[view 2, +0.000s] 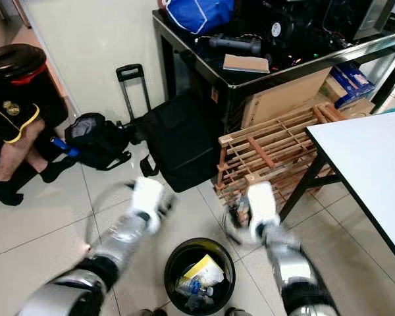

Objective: Picking trash to rubbish bin

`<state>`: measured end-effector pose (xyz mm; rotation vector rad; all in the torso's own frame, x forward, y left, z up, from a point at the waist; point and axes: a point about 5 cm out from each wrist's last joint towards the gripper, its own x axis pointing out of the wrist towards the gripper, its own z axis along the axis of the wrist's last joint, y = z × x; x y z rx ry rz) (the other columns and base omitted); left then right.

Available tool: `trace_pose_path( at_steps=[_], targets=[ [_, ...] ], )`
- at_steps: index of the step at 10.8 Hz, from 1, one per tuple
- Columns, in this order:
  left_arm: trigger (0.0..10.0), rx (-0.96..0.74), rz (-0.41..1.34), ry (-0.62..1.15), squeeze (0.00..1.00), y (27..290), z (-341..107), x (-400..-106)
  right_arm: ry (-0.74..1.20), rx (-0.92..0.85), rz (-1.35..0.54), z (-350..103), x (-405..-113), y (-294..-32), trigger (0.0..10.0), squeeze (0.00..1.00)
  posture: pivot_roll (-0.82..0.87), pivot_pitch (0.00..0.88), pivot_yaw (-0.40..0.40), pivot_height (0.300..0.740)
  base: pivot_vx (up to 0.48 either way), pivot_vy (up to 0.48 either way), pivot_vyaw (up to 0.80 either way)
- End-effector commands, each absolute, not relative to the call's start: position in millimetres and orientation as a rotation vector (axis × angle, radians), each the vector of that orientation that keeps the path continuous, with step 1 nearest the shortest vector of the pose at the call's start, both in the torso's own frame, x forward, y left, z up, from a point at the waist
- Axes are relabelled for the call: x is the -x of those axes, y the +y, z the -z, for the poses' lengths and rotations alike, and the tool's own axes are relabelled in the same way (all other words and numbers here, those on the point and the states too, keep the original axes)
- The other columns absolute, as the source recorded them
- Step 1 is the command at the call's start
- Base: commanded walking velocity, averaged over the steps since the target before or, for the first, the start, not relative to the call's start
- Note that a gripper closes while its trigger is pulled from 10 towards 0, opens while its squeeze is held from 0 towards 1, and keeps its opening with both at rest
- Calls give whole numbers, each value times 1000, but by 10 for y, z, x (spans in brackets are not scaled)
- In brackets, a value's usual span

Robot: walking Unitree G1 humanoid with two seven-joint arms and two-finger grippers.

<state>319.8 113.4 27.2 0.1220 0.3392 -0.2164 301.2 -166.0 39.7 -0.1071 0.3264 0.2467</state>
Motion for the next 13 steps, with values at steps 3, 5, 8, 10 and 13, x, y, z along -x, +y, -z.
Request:
trace_pose_path(
  at_steps=[3,5,8,10,13],
  targets=[
    [10000,-97,134,123,0,1188,-706,-3449,70,44,-140,-890,-3256,-1639,10000,0,-88,91,42,740,0,0,0],
    [10000,-135,135,-66,0,1132,-1095,-3586,-58,15,-100,-1143,-3337,-1615,10000,0,-85,83,47,740,0,0,0],
    [10000,-134,136,-220,0,1070,-1396,-3600,-166,29,-36,-1384,-3364,-1691,10000,0,-92,75,57,740,0,0,0],
    [10000,-160,110,-272,0,1160,-1486,-3556,-209,41,-33,-1505,-3355,-1721,10000,0,-82,68,56,740,0,0,0],
    [10000,-153,37,-237,0,1404,-1401,-3476,-166,40,-5,-1371,-3294,-1773,10000,0,-75,56,57,740,0,0,0]
  ],
)
